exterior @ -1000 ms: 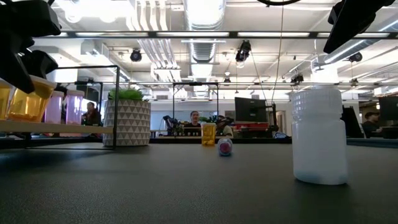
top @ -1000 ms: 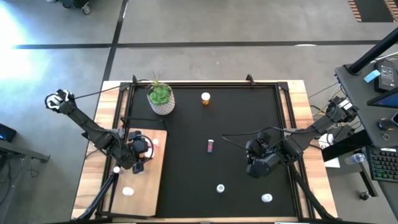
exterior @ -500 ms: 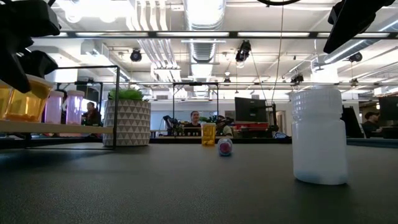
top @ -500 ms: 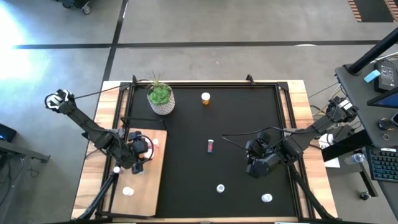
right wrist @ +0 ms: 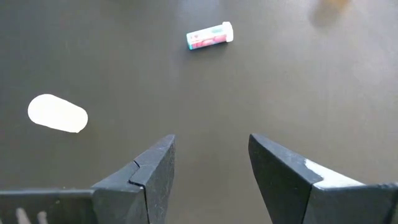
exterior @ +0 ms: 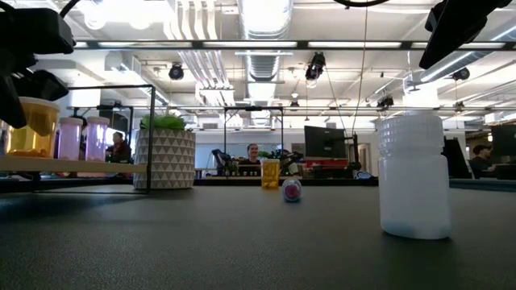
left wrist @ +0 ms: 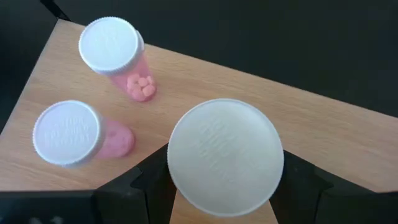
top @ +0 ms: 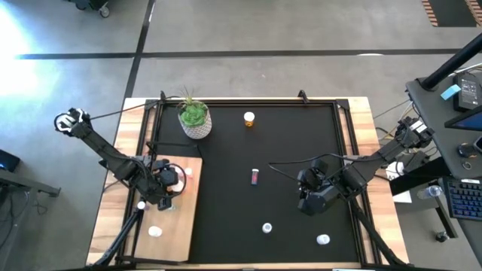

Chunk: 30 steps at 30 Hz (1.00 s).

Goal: Pick and place medicine bottles onto shelf by color
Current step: Put the bottom orange pill bottle on the shelf aligned with the other orange pill bottle

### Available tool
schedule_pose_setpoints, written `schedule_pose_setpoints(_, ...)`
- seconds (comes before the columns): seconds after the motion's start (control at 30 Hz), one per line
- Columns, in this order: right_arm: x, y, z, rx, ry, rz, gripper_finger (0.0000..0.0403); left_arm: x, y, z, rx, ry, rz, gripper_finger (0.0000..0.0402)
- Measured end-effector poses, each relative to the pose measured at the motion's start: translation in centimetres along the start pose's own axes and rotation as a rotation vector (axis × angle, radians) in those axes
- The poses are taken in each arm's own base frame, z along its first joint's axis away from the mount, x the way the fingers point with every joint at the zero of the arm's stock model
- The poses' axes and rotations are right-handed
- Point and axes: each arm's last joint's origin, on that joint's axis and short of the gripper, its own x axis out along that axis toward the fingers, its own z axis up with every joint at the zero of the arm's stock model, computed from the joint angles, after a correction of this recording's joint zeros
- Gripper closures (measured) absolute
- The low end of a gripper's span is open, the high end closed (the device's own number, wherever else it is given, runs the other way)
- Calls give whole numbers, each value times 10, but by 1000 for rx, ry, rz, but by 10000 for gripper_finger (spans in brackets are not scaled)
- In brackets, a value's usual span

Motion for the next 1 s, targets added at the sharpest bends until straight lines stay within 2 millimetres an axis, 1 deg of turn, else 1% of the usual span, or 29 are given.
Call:
schedule_pose_setpoints(0.3,0,0,0,3,-4,4,209,-4,3,-1,5,20,15,209)
schedule_pose_setpoints(0.4,0,1,1,4,-6,6,209,-5,3,0,-21,19,14,208)
schedule_pose_setpoints(0.5,0,1,1,5,-7,9,209,-5,3,0,-44,24,10,196)
schedule_pose_setpoints(0.8,0,1,1,6,-8,9,209,-6,3,0,-50,16,-1,142)
schedule_pose_setpoints(0.87,0,1,1,6,-8,9,209,-9,4,0,-54,9,-10,135)
schedule_pose_setpoints(1.0,0,1,1,7,-9,10,209,-19,5,5,-60,-13,-35,132)
